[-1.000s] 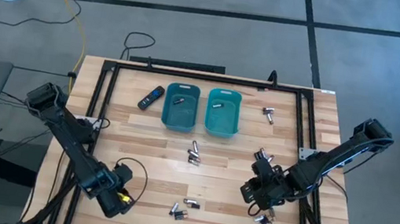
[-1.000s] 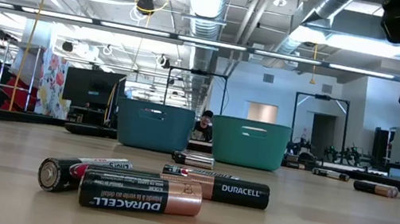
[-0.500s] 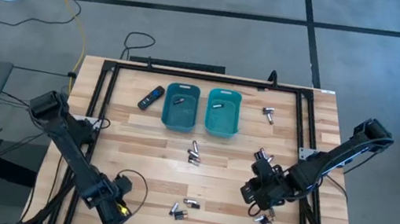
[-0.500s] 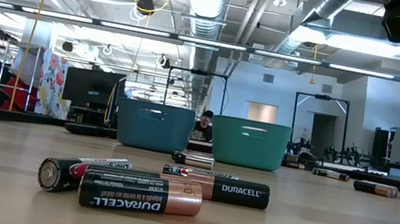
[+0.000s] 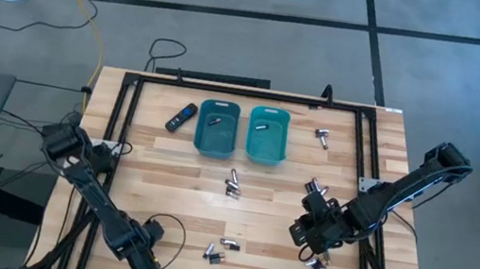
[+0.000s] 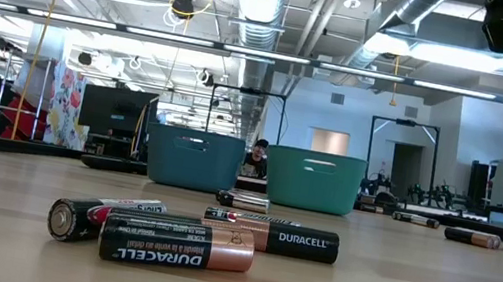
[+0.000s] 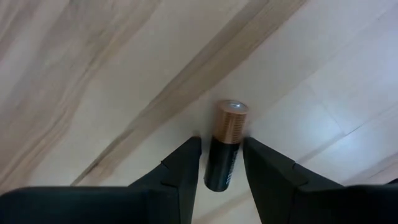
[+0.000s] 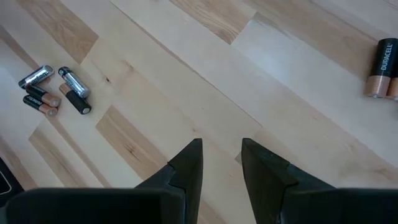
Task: Sort batteries
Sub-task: Put the black battery into the blue bin, then put the silver battery into the green bin
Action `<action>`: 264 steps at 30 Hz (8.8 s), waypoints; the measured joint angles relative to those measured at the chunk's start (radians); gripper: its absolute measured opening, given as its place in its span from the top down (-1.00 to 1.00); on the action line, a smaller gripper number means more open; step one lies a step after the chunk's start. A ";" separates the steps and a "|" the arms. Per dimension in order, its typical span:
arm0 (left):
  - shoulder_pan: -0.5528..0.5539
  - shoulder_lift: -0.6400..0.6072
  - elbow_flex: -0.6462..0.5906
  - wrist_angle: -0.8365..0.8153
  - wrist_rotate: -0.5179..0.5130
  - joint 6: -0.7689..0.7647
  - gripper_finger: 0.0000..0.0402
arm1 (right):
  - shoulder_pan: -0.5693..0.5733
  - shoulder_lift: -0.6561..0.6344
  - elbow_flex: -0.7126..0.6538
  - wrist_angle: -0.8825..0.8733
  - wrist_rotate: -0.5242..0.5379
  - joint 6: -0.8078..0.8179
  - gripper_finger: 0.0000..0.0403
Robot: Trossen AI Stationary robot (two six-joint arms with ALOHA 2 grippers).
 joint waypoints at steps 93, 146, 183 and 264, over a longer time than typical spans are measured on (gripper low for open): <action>1.304 -0.133 0.483 -0.301 -0.002 1.693 0.30 | -0.563 -0.038 0.000 -0.254 -0.140 0.004 0.36; 1.007 -0.726 -0.104 0.030 -0.337 1.191 0.30 | -0.682 -0.098 -0.304 -0.145 -0.364 0.394 0.37; 1.092 -0.726 -0.103 0.031 -0.291 1.382 0.30 | -0.676 0.052 -0.286 -0.037 -0.393 0.199 0.95; 1.149 -0.726 -0.103 0.030 -0.300 1.400 0.30 | -1.088 0.721 0.649 -0.187 -0.437 -0.849 0.59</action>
